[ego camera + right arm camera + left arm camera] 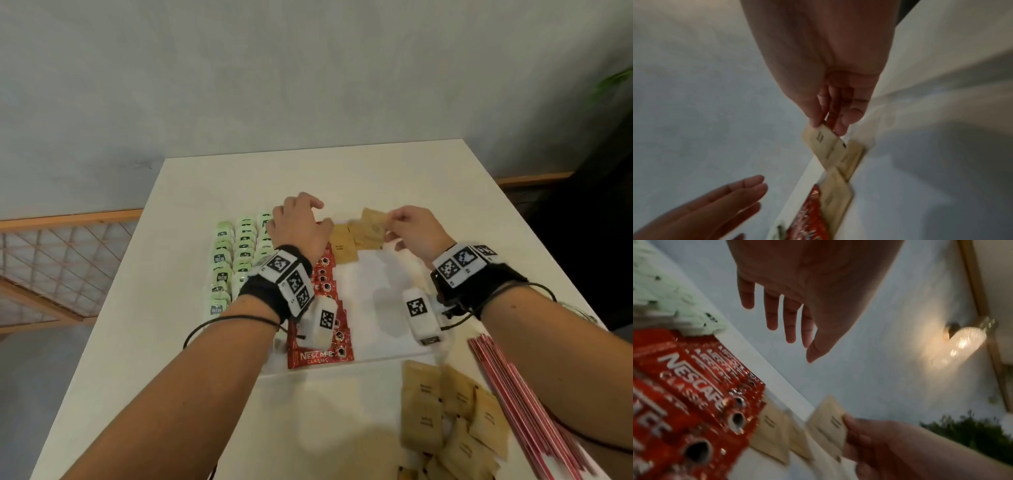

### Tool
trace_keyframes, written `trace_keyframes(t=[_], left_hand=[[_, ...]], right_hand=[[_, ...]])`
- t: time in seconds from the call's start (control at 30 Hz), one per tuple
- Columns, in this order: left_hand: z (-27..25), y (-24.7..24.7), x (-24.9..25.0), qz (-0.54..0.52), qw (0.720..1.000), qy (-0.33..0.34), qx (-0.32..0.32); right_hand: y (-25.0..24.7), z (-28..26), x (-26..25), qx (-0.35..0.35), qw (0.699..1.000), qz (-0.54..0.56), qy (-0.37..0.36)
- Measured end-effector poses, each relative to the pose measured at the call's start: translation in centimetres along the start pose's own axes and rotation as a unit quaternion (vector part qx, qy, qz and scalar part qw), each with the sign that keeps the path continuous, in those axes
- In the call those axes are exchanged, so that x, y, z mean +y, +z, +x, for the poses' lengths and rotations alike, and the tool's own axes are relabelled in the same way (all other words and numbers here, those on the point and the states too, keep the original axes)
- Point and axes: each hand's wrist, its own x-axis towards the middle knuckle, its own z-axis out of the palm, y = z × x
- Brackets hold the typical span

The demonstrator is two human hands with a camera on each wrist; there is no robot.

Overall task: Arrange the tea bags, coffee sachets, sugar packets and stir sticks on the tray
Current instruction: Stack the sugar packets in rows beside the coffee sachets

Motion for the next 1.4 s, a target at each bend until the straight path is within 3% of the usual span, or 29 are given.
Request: trace_keyframes(t=[0.07, 0.13, 0.23, 0.4, 0.73, 1.0, 1.23, 1.4], left_hand=[[0.9, 0.4, 0.0, 0.111, 0.992, 0.027, -0.043], [1.5, 1.4, 0.3, 0.184, 0.973, 0.055, -0.129], [2.0, 2.8, 1.2, 0.262, 0.937, 0.078, -0.218], [2.5, 3.8, 1.7, 0.295, 0.921, 0.101, -0.235], [1.1, 2.0, 4.0, 0.284, 0.924, 0.121, -0.227], [-4.1, -3.7, 8.4, 0.222, 0.935, 0.211, -0.178], [-11.5, -5.5, 8.0, 0.123, 0.923, 0.241, -0.275], [-17.8, -4.7, 5.5, 0.147, 0.894, 0.256, -0.338]], right_hand=[[-0.3, 0.9, 1.4, -0.024, 0.996, -0.079, 0.026], [-0.1, 1.7, 2.4, -0.024, 0.988, -0.149, 0.027], [0.5, 2.5, 3.1, -0.009, 0.984, -0.177, 0.026], [1.3, 3.2, 3.5, 0.015, 0.982, -0.188, 0.020], [1.1, 1.9, 1.3, 0.044, 0.983, -0.177, -0.002], [-2.3, -6.7, -2.5, 0.019, 0.970, -0.222, -0.100], [-3.9, -17.6, -0.9, -0.036, 0.979, -0.192, -0.063], [-4.2, -23.9, 2.5, -0.089, 0.973, -0.209, -0.037]])
